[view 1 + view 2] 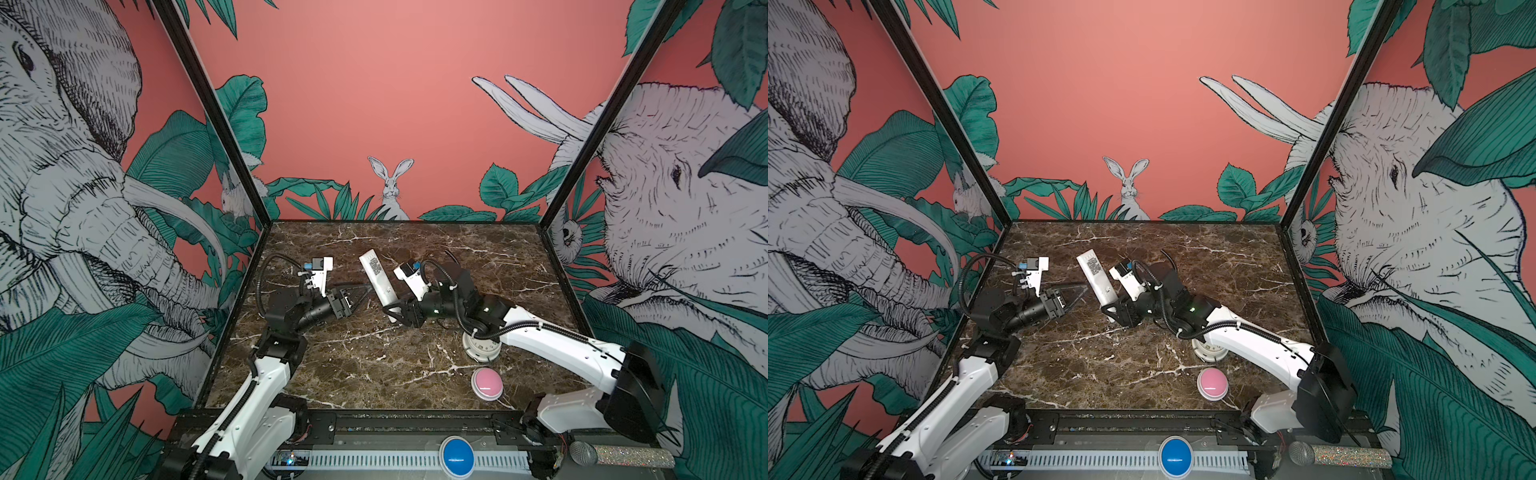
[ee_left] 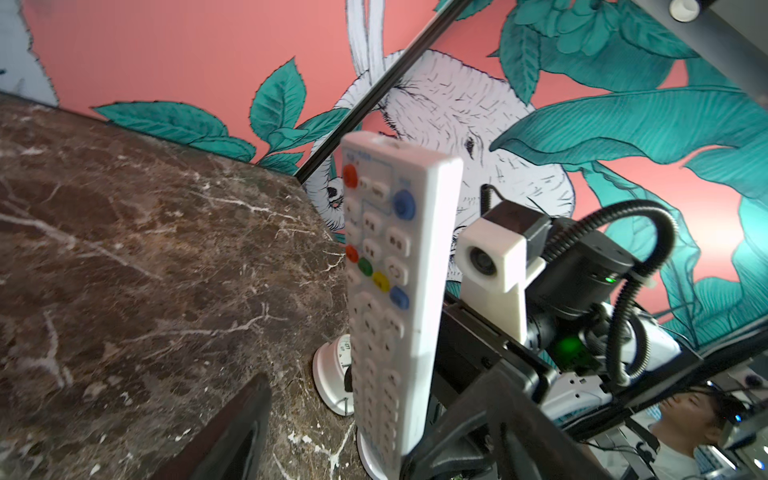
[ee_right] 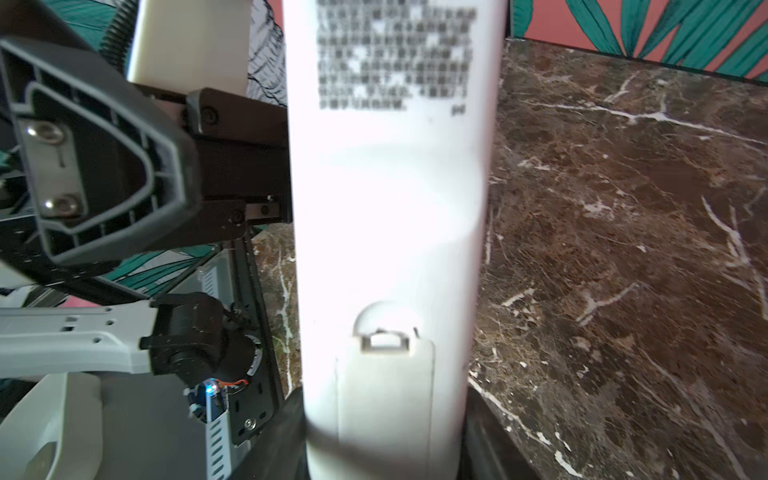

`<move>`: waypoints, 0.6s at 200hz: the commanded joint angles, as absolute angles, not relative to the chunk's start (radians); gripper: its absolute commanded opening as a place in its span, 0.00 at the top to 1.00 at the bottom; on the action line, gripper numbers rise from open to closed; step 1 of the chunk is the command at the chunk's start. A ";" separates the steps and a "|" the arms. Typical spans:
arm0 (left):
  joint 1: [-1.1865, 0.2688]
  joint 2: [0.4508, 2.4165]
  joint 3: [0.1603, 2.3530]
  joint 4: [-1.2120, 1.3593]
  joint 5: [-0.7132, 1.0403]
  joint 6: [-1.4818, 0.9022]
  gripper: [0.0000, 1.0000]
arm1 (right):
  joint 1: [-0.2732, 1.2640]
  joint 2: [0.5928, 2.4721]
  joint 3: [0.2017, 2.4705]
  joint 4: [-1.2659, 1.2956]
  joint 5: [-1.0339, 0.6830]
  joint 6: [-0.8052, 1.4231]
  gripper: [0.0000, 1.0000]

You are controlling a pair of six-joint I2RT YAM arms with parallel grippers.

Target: Load the batteries into the remote control

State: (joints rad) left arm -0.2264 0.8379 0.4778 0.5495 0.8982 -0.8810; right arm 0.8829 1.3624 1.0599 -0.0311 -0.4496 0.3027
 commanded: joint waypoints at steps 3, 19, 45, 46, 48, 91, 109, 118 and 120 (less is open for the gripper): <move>-0.223 0.789 0.533 0.592 0.980 -0.859 0.21 | 0.882 1.309 1.039 0.124 -0.571 0.278 1.00; -0.224 0.780 0.544 0.600 0.989 -0.860 0.23 | 0.882 1.293 1.028 0.144 -0.598 0.274 1.00; -0.239 0.780 0.562 0.652 1.007 -0.878 0.24 | 0.882 1.292 1.029 0.168 -0.644 0.286 1.00; -0.241 0.781 0.563 0.653 1.009 -0.878 0.24 | 0.881 1.292 1.029 0.171 -0.645 0.286 1.00; -0.243 0.781 0.565 0.653 1.009 -0.877 0.24 | 0.882 1.291 1.027 0.176 -0.647 0.288 1.00; -0.318 0.799 0.607 0.628 1.006 -0.828 0.25 | 0.882 1.294 1.012 0.286 -0.742 0.338 1.00; -0.339 0.810 0.619 0.627 1.005 -0.817 0.26 | 0.882 1.291 1.009 0.292 -0.760 0.340 1.00; -0.344 0.814 0.622 0.627 1.005 -0.813 0.28 | 0.882 1.289 1.007 0.294 -0.771 0.338 1.00; -0.346 0.815 0.623 0.628 1.005 -0.813 0.29 | 0.882 1.289 1.006 0.293 -0.774 0.338 1.00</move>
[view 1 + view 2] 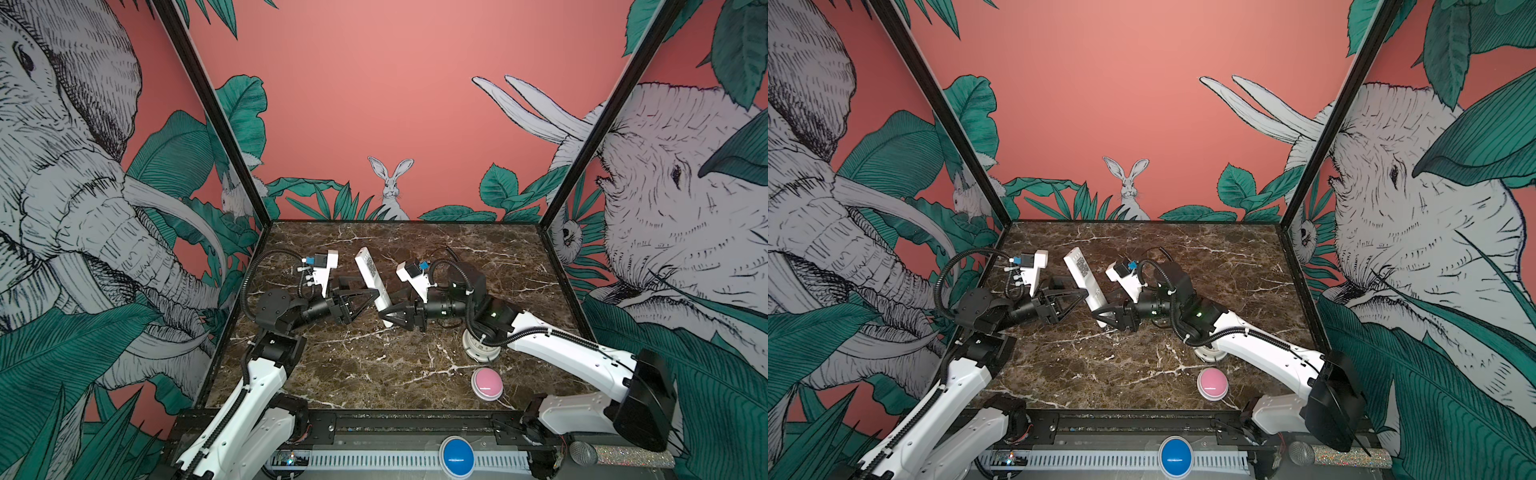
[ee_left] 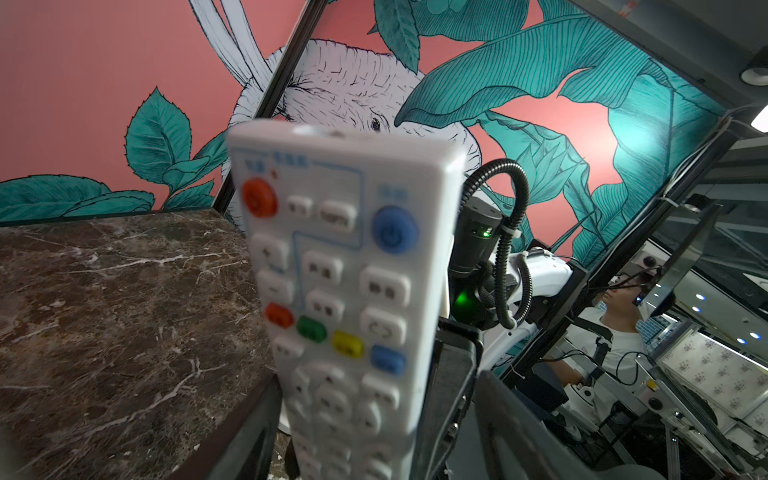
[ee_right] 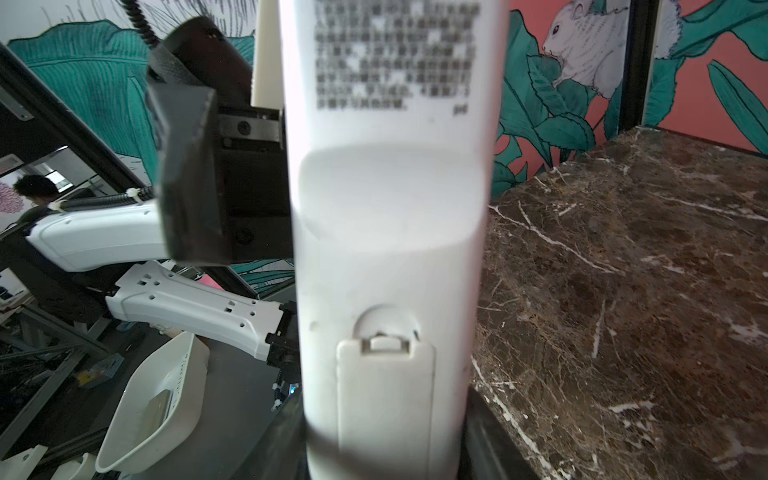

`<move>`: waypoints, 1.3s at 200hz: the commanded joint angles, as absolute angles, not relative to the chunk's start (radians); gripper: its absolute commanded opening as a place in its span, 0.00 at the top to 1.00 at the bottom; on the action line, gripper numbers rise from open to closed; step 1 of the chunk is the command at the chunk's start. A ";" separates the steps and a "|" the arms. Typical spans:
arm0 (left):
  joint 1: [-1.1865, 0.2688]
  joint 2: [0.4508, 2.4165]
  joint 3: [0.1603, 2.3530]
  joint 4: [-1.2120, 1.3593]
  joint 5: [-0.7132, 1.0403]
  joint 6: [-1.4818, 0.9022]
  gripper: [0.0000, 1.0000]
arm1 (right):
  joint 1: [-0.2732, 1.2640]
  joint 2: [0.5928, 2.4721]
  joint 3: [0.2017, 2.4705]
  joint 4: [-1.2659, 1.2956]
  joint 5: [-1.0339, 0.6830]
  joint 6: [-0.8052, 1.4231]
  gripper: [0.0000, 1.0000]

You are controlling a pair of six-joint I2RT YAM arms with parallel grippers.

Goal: Load the batteries into the remote control
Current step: 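Open the right gripper and draw it back from the remote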

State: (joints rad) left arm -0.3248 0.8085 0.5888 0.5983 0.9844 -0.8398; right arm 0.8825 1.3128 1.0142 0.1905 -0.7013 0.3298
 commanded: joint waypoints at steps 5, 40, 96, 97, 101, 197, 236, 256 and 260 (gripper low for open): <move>-0.348 0.816 0.623 0.630 1.005 -0.813 0.30 | 0.882 1.287 1.005 0.296 -0.780 0.338 1.00; -0.361 0.820 0.627 0.636 1.001 -0.815 0.38 | 0.881 1.276 0.998 0.308 -0.818 0.338 1.00; -0.367 0.820 0.635 0.632 1.002 -0.818 0.60 | 0.881 1.278 0.998 0.320 -0.853 0.341 1.00; -0.367 0.820 0.636 0.632 1.002 -0.819 0.61 | 0.881 1.278 0.998 0.320 -0.853 0.341 1.00; -0.368 0.820 0.635 0.631 1.002 -0.819 0.62 | 0.880 1.277 0.997 0.322 -0.853 0.343 1.00; -0.371 0.836 0.645 0.557 0.948 -0.779 0.98 | 0.881 1.288 1.006 0.284 -0.793 0.333 0.56; -0.371 0.839 0.662 0.420 0.872 -0.707 1.00 | 0.881 1.284 1.021 0.201 -0.717 0.298 0.27; -0.371 0.842 0.664 0.400 0.836 -0.703 1.00 | 0.880 1.282 1.033 0.144 -0.672 0.274 0.08; -0.371 0.841 0.665 0.391 0.831 -0.699 1.00 | 0.880 1.281 1.036 0.132 -0.664 0.269 0.07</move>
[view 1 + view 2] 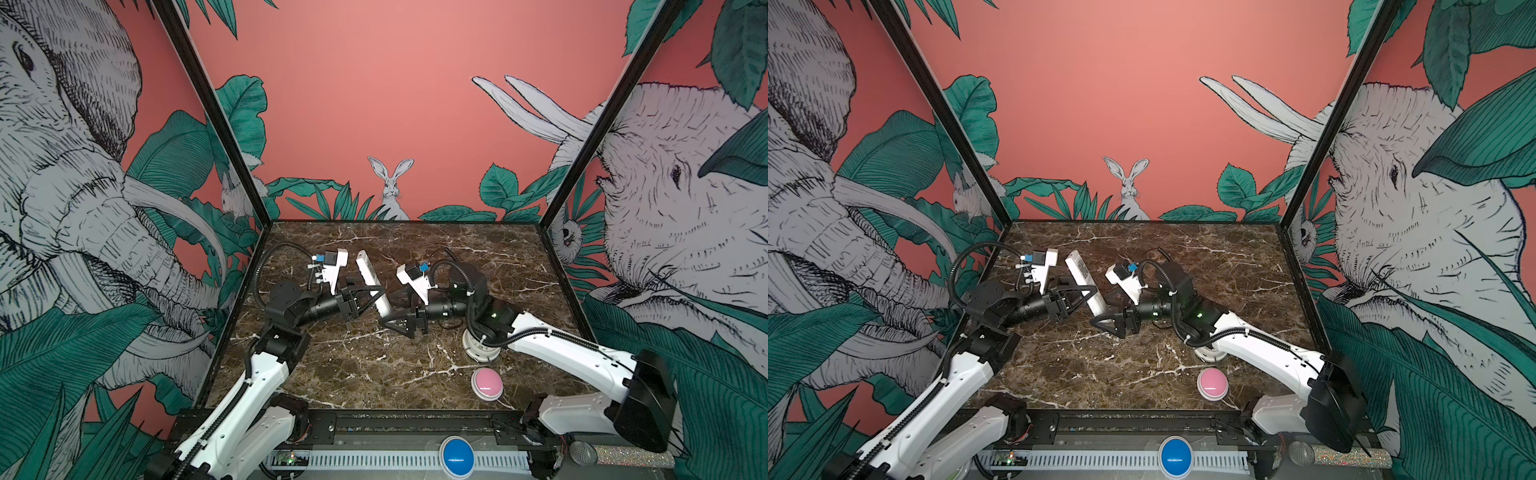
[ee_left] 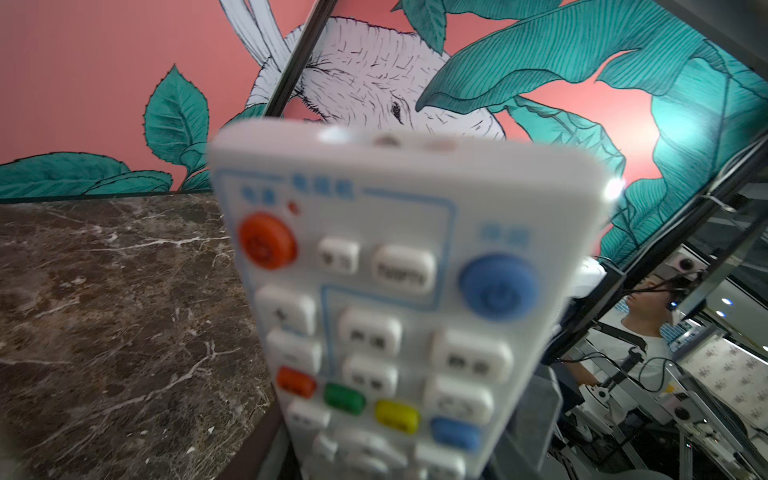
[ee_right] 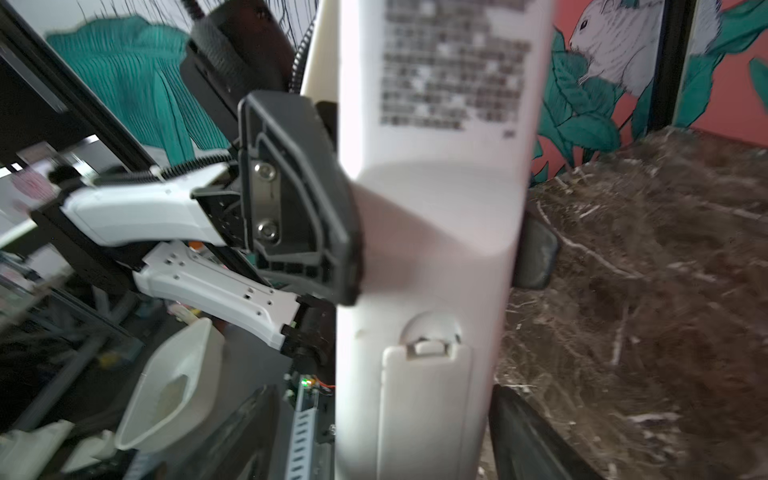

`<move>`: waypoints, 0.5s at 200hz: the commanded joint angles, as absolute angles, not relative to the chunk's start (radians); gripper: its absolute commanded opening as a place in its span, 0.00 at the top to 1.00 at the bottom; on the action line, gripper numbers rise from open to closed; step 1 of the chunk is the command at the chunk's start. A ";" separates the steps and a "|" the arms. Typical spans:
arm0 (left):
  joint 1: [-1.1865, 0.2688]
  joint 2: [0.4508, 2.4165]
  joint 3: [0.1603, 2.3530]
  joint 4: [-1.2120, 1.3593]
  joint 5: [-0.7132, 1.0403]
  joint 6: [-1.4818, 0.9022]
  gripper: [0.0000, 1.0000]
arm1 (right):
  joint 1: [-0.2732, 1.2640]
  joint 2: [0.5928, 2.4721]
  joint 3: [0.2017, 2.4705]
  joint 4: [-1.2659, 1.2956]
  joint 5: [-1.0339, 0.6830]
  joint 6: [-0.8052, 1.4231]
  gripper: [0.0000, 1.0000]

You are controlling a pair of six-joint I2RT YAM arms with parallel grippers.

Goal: Load the batteries into the remote control
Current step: 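Open the right gripper and draw it back from the remote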

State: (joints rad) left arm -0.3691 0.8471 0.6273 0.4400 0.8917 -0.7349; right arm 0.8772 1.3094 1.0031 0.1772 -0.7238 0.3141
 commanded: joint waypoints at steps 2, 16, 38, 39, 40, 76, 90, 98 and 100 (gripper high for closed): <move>-0.371 0.842 0.666 0.386 0.828 -0.698 1.00 | 0.880 1.280 1.036 0.127 -0.660 0.266 0.06; -0.371 0.843 0.681 0.329 0.793 -0.676 1.00 | 0.880 1.279 1.044 0.088 -0.633 0.246 0.02; -0.371 0.853 0.719 0.195 0.740 -0.620 1.00 | 0.880 1.270 1.052 0.022 -0.582 0.211 0.02; -0.371 0.853 0.720 0.192 0.735 -0.618 1.00 | 0.880 1.269 1.053 0.019 -0.579 0.210 0.02; -0.371 0.854 0.721 0.183 0.730 -0.615 1.00 | 0.881 1.269 1.053 0.015 -0.577 0.208 0.02; -0.371 0.885 0.780 -0.032 0.610 -0.533 1.00 | 0.880 1.256 1.081 -0.131 -0.432 0.144 0.02; -0.371 0.916 0.823 -0.143 0.556 -0.497 1.00 | 0.879 1.256 1.096 -0.198 -0.355 0.121 0.01; -0.371 0.933 0.852 -0.207 0.532 -0.473 1.00 | 0.880 1.255 1.106 -0.236 -0.305 0.112 0.01; -0.370 0.940 0.858 -0.223 0.529 -0.467 1.00 | 0.880 1.254 1.108 -0.244 -0.289 0.112 0.01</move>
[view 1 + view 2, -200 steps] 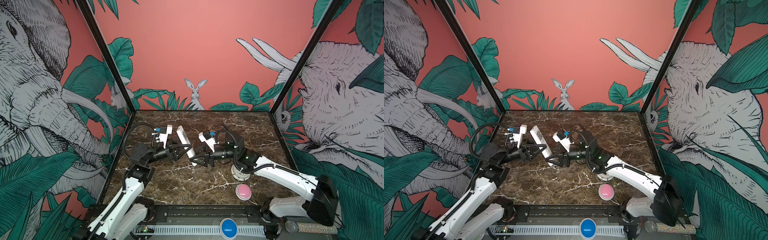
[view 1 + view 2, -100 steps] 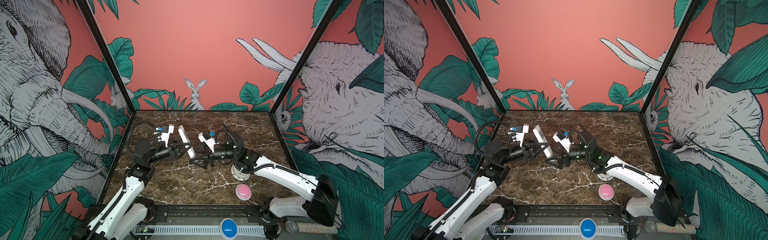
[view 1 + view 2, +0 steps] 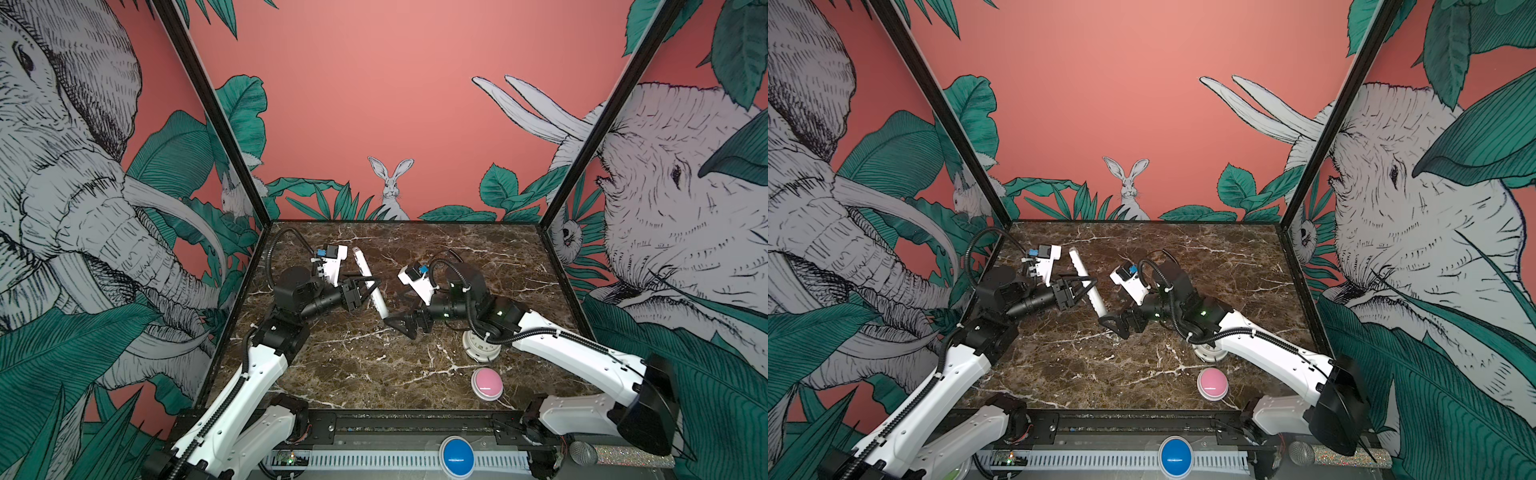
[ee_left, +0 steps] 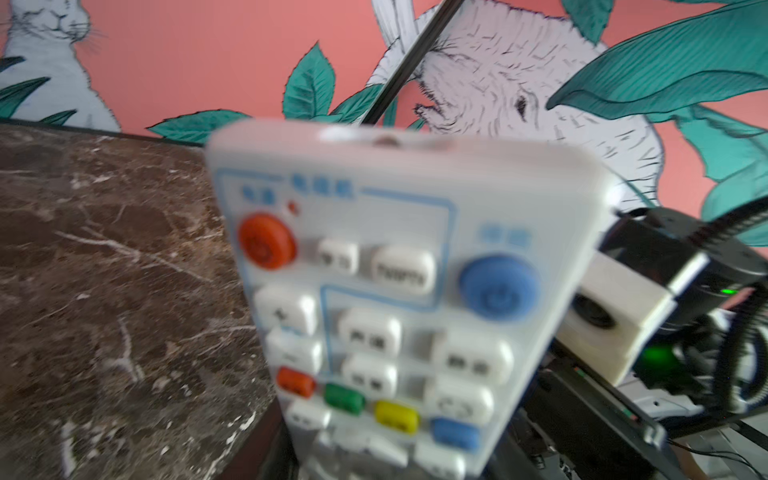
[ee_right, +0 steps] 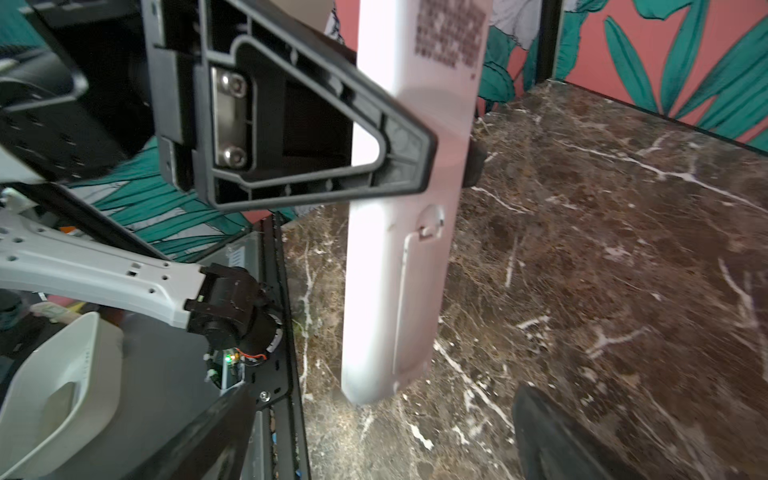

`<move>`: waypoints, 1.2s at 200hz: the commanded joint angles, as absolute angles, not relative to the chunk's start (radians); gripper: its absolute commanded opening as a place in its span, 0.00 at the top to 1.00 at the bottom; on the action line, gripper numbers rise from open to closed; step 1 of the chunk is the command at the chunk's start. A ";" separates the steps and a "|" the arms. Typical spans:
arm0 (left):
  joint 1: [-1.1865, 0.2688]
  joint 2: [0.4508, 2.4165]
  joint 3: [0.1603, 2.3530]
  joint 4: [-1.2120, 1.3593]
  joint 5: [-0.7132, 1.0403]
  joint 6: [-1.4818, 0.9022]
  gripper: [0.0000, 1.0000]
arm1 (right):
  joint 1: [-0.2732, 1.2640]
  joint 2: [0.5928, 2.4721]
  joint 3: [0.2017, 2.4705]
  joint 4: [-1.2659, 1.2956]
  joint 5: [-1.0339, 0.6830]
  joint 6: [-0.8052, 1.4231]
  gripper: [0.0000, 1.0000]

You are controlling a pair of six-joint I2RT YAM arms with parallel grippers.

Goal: Load the batteries into the remote control
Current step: 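Open the right gripper and draw it back from the remote, then lower the white remote with the left gripper toward the table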

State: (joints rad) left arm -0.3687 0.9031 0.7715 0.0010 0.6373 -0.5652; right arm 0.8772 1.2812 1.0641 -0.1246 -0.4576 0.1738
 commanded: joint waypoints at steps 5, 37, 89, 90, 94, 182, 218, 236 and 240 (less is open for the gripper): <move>-0.371 0.952 0.875 -0.253 0.517 -0.459 1.00 | 0.881 1.250 1.111 -0.260 -0.254 0.111 0.01; -0.371 1.013 0.959 -0.436 0.449 -0.411 1.00 | 0.880 1.232 1.108 -0.328 -0.074 0.098 0.01; -0.386 1.127 1.056 -0.674 0.327 -0.384 1.00 | 0.880 1.247 1.104 -0.378 0.037 0.107 0.01; -0.386 1.128 1.057 -0.677 0.324 -0.384 1.00 | 0.880 1.246 1.103 -0.377 0.039 0.108 0.01; -0.391 1.136 1.062 -0.689 0.314 -0.385 1.00 | 0.879 1.246 1.102 -0.377 0.041 0.109 0.01; -0.480 1.270 1.071 -0.825 0.064 -0.430 1.00 | 0.879 1.266 1.076 -0.385 0.080 0.118 0.01; -0.507 1.313 1.063 -0.828 0.007 -0.451 1.00 | 0.877 1.275 1.071 -0.380 0.079 0.118 0.01; -0.521 1.335 1.064 -0.828 -0.010 -0.461 1.00 | 0.876 1.278 1.070 -0.381 0.077 0.117 0.01; -0.525 1.339 1.063 -0.829 -0.015 -0.464 1.00 | 0.876 1.279 1.069 -0.380 0.077 0.118 0.01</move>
State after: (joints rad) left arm -0.5056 1.3308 1.0698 -0.8032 0.0429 -0.4377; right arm 0.8772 1.2716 1.0817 -0.3870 0.0685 0.1192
